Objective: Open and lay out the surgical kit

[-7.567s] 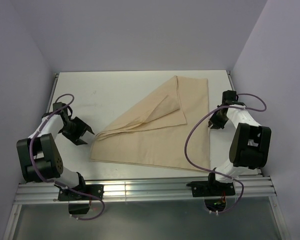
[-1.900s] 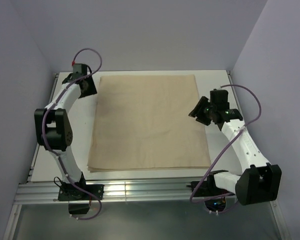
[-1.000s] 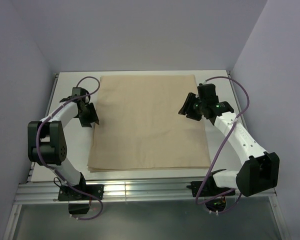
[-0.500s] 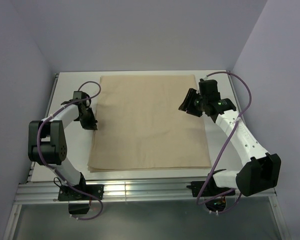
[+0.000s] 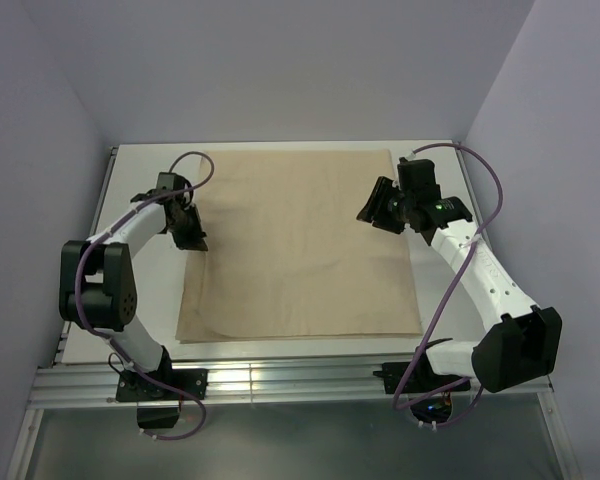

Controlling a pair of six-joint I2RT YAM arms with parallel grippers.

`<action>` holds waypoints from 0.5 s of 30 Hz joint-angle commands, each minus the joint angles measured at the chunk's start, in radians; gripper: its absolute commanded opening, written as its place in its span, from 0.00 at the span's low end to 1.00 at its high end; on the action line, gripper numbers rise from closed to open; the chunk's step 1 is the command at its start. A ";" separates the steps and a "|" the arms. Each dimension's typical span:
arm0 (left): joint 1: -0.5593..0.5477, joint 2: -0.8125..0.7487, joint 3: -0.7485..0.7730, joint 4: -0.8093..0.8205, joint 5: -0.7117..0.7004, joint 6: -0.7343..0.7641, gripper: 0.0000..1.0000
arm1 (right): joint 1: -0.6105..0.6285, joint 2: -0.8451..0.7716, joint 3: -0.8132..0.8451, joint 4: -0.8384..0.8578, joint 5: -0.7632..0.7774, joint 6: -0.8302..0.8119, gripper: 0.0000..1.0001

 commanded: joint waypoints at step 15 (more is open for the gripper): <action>-0.319 0.133 0.183 0.161 0.171 -0.216 0.00 | 0.028 0.028 0.003 0.086 -0.073 0.018 0.56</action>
